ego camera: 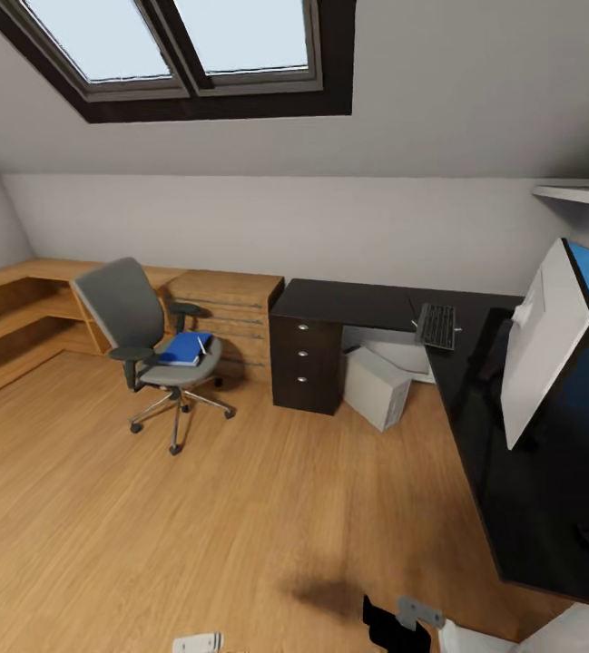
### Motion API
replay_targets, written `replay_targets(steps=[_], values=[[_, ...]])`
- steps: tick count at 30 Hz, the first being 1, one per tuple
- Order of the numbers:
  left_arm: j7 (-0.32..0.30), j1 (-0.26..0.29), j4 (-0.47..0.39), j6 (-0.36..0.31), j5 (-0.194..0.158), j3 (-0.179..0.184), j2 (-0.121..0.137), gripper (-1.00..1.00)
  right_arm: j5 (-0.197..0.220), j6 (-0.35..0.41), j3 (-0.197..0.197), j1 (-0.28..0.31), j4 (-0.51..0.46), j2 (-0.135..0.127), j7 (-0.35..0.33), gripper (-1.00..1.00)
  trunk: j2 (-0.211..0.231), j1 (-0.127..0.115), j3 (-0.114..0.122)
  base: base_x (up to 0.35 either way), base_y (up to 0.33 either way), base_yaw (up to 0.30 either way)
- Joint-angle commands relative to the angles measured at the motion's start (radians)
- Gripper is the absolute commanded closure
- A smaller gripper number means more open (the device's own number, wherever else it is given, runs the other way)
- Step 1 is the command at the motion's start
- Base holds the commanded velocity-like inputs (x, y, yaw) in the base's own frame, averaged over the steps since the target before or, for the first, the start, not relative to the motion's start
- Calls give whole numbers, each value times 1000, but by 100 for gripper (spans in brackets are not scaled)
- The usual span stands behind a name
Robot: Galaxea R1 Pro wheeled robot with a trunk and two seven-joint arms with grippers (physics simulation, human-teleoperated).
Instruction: In the bedroom, organize the workspace by keeping the computer under the desk, ensuring the monitor is on the desk, placing the keyboard on the desk next to the monitor, placing the mouse on the desk next to the keyboard, moving the folder from the swivel chair onto the desk next to the mouse, stacking the notebook on top of the folder with the pen on top of the notebook, and positioning the swivel chair next to the desk.
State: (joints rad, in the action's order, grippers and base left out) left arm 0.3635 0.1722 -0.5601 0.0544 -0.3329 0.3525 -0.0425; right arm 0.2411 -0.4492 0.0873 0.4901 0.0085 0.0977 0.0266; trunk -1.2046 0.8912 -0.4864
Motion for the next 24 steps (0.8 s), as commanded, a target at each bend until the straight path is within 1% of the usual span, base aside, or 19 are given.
replay_targets(steps=[1, 14, 20, 24], values=[[8, 1, 0, 5, -11, 8, 1, -100, -3, -3, 8, 1, 1, 0, 1, -100, 7, -4, 3, -122, 0, -260], [8, 1, 0, 5, -11, 8, 1, -100, -3, -49, 8, -4, 2, 0, 1, -100, 98, -54, 56, -19, 0, -254], [8, 1, 0, 5, -11, 7, 1, -100, -3, -53, 8, -5, 2, -1, 1, -100, 98, -54, 62, -1, 0, -219], [7, 1, 0, 5, -11, 7, 1, -100, -3, -53, 9, -5, 1, -6, 2, -100, 98, -54, 63, 0, 0, -64]])
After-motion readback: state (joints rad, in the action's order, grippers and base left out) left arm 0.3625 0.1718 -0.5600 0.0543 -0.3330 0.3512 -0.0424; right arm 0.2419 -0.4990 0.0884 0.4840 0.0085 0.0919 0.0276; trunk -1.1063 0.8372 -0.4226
